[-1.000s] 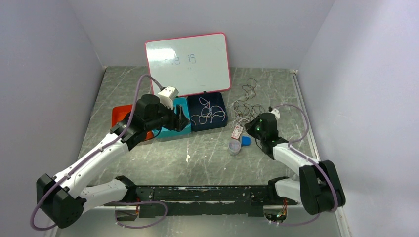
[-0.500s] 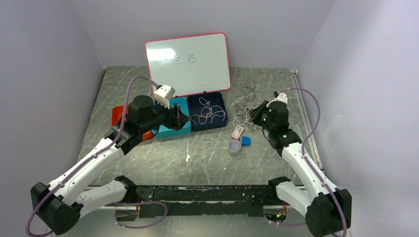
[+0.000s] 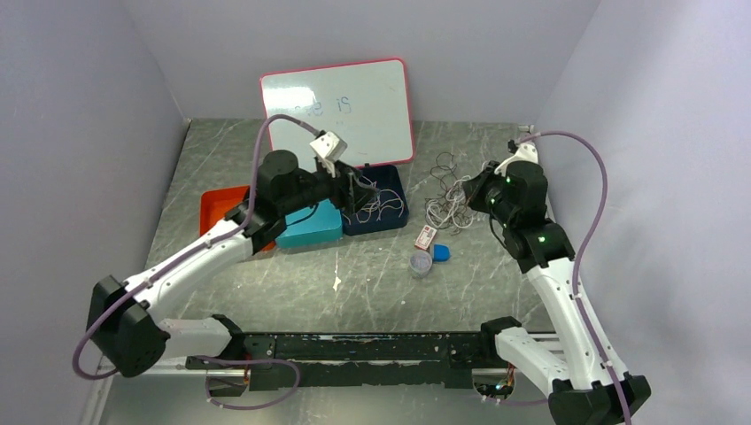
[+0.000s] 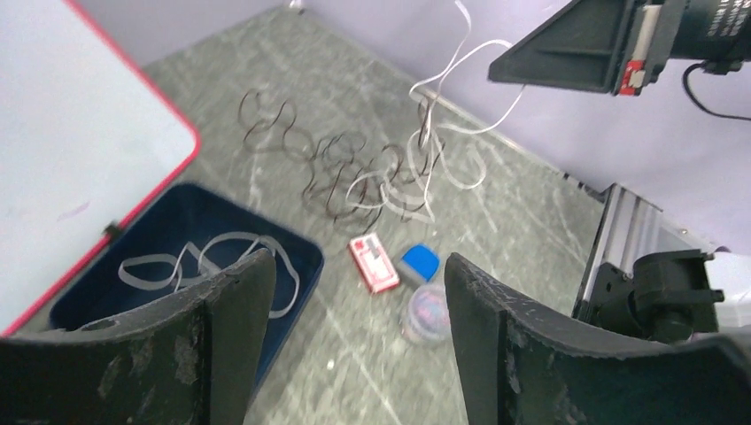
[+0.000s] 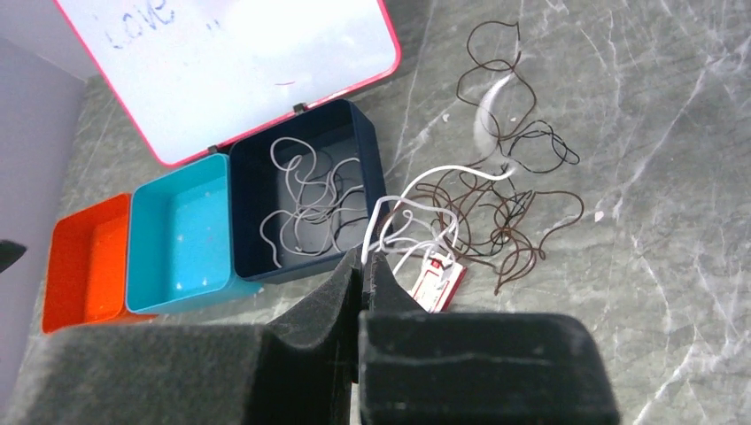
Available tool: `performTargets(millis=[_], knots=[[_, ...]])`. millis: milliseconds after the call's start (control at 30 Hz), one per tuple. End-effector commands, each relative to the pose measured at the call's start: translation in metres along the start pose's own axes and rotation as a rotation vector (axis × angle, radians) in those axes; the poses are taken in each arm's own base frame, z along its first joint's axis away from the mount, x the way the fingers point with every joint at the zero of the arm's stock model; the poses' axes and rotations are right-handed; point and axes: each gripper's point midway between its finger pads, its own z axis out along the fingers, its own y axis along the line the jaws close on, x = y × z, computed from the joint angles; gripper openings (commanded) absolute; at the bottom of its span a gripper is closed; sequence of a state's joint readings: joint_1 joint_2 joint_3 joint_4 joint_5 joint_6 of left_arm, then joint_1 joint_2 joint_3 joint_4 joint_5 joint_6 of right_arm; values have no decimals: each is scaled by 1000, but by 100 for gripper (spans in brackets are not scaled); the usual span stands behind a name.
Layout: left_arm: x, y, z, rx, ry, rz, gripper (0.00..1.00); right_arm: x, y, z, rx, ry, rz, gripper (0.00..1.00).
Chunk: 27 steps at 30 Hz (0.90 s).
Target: Untangle the cables
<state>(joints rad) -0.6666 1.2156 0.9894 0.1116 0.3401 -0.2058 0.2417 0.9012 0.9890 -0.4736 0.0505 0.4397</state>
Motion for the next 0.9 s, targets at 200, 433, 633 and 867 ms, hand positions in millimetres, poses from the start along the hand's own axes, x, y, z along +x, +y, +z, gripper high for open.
performTargets(millis=[200,433,633,867], knots=[[-46,-67,74,253,-210,110,77,-24,18,-14,-42,-12,72,0],[-29,-77,107,305,-189,86,78,-43,29,-23,-73,-38,51,0],[-10,-85,119,339,-162,51,77,-58,38,-36,-106,-81,63,0],[-11,-98,132,370,-166,50,77,-62,47,-39,-143,-77,75,0]])
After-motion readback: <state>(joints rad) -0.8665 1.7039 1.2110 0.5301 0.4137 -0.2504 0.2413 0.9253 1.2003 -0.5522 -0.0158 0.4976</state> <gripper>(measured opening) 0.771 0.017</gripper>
